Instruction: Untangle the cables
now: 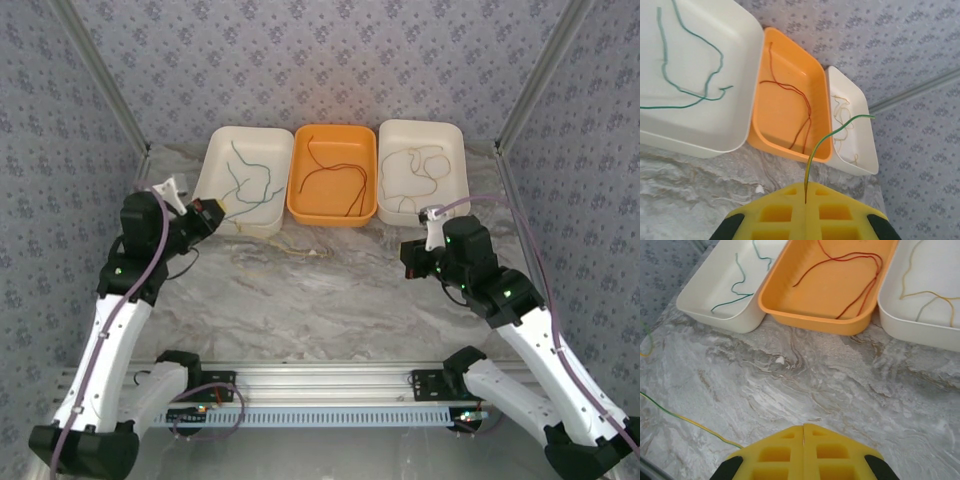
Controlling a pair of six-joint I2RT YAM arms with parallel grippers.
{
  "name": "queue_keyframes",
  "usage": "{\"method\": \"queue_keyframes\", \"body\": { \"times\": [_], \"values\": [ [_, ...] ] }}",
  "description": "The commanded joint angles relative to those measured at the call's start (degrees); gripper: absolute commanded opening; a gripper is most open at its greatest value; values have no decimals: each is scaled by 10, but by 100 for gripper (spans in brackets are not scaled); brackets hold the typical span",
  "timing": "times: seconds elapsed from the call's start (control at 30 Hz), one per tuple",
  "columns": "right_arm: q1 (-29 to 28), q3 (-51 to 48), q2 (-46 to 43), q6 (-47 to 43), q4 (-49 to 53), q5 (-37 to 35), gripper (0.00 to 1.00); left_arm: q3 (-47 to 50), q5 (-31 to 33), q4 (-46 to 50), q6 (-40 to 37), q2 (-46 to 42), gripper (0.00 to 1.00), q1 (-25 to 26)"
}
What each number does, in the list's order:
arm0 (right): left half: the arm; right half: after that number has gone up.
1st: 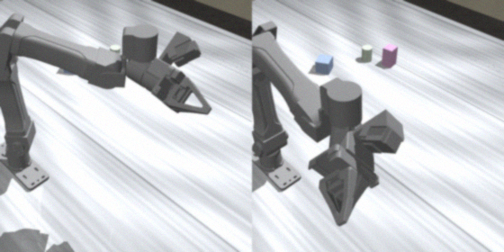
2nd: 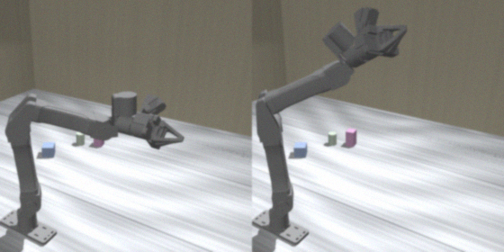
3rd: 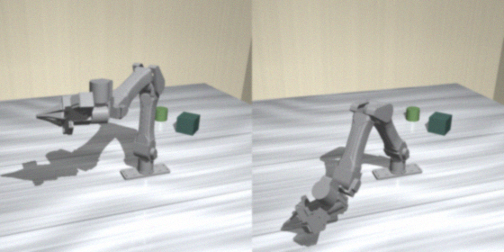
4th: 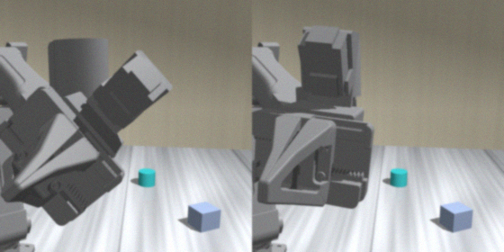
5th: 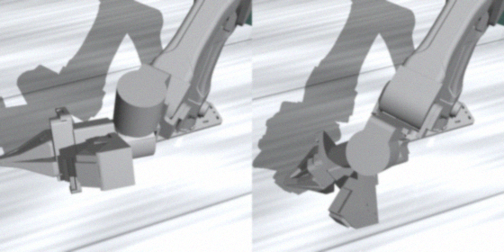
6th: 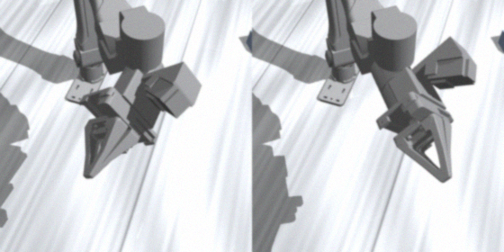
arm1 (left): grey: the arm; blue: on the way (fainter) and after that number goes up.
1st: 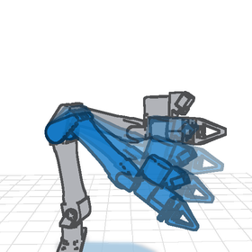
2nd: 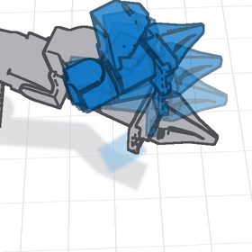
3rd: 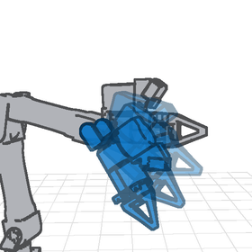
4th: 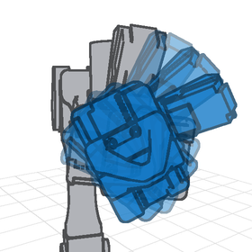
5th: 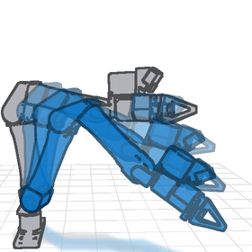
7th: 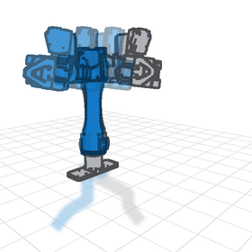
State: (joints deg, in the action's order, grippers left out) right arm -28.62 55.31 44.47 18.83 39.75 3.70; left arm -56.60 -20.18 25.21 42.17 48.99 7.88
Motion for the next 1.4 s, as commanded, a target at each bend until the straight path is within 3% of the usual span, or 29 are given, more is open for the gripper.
{"method": "queue_keyframes", "body": {
  "times": [0.0,0.23,0.83,0.97,1.2,1.37],
  "values": [
    [15,2,-12,21,33,-31,0,-12,-23,44,-18,-22,0,-41],
    [61,9,-19,26,57,-41,0,-22,5,90,-34,-45,0,-97],
    [179,54,-13,41,93,-101,0,-84,176,172,-102,-36,0,-106],
    [225,124,-4,45,65,-74,0,-37,135,143,-75,-13,0,-149],
    [272,337,66,68,22,-32,0,132,-42,-2,47,10,0,-300],
    [285,472,118,85,-11,-23,0,201,-77,-58,68,52,0,-318]
  ]
}}
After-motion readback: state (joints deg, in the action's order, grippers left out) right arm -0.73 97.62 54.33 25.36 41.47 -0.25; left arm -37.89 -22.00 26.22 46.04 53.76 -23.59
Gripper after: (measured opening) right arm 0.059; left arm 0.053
